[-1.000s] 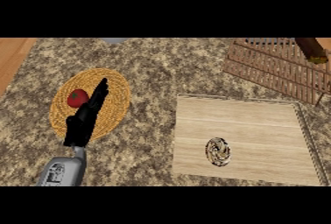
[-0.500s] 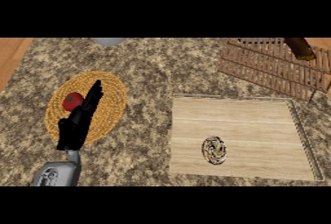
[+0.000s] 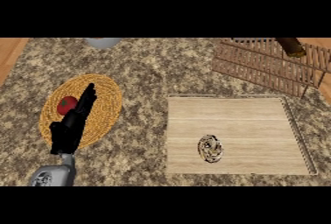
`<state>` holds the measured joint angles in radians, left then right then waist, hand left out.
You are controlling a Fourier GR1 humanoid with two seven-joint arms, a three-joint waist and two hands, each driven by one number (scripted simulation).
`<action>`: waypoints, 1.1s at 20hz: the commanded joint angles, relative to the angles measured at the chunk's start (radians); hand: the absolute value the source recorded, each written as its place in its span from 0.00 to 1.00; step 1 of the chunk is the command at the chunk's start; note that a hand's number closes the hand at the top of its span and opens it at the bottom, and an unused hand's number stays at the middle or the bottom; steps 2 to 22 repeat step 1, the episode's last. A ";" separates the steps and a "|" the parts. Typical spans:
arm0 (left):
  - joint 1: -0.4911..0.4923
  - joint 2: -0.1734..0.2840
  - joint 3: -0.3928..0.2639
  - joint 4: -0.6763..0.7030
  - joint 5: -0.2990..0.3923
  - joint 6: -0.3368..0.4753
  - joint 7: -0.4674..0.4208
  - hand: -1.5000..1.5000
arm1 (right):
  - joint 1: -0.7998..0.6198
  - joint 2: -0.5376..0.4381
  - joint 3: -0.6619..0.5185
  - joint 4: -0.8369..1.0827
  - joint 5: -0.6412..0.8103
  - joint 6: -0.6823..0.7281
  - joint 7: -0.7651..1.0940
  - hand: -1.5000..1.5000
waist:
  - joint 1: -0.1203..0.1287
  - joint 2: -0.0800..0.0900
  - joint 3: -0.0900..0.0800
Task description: Pick the sweet potato from the tray and place it in the tiered shelf
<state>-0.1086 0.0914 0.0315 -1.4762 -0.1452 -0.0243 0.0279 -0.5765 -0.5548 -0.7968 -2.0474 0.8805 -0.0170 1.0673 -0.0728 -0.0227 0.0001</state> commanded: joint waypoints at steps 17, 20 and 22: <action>-0.023 -0.003 0.011 0.020 -0.007 0.019 -0.017 0.50 | 0.134 0.026 -0.154 -0.203 -0.164 0.188 0.089 0.00 | -0.006 0.003 0.001; -0.023 -0.003 0.011 0.020 -0.007 0.019 -0.017 0.50 | 0.134 0.026 -0.154 -0.203 -0.164 0.188 0.089 0.00 | -0.006 0.003 0.001; -0.023 -0.003 0.011 0.020 -0.007 0.019 -0.017 0.50 | 0.134 0.026 -0.154 -0.203 -0.164 0.188 0.089 0.00 | -0.006 0.003 0.001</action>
